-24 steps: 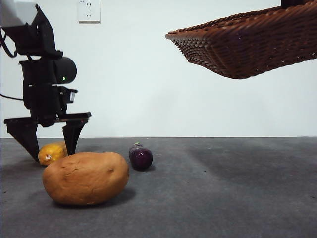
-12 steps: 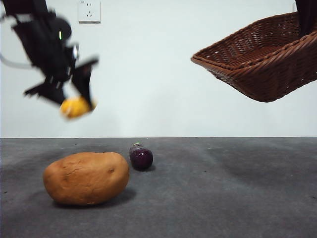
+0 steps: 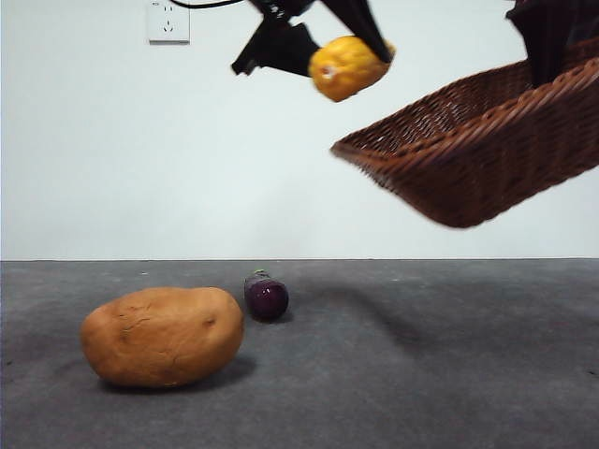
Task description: Help me put the vegetables on the table into the basket
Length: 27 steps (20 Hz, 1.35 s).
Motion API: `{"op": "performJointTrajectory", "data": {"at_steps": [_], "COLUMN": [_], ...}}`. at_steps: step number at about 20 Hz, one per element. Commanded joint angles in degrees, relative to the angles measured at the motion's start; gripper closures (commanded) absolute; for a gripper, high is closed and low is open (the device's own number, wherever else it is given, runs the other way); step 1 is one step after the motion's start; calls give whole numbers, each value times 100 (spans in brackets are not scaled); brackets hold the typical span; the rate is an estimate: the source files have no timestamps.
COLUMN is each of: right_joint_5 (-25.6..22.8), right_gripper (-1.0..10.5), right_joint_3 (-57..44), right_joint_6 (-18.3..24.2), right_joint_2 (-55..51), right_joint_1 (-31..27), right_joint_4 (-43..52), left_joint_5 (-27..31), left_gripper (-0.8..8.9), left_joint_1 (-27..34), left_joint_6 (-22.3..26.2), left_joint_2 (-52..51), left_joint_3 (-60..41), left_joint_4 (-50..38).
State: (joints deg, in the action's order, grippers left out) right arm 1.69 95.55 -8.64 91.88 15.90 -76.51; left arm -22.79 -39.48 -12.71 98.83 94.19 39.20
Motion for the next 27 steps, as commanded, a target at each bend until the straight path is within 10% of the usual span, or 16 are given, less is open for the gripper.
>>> {"op": "performJointTrajectory", "data": {"at_steps": [1,7,12,19,27], "right_joint_5": [101,581,584,439,361], "right_gripper": [958,958,958,958,958], "right_joint_3": [-205,-256,-256,-256,-260], "right_joint_6": [-197,-251,-275,-236,-70], "right_joint_2": [2,2,0,2,2], "right_joint_1": [249,647,743,710,282], "right_joint_4": [201,326,299,319,238], "left_joint_5": [157,186,295,-35,935], "left_gripper": [822,809,343,344,346], "left_joint_1": [9,125,140,304,203], "left_joint_6": [-693,-774,-828,-745,1414], "left_joint_2": [190,505,531,323,-990], "left_joint_3": [-28,-31,-31,-31,-33], "left_joint_4": [-162,190,247,186,2291]}}
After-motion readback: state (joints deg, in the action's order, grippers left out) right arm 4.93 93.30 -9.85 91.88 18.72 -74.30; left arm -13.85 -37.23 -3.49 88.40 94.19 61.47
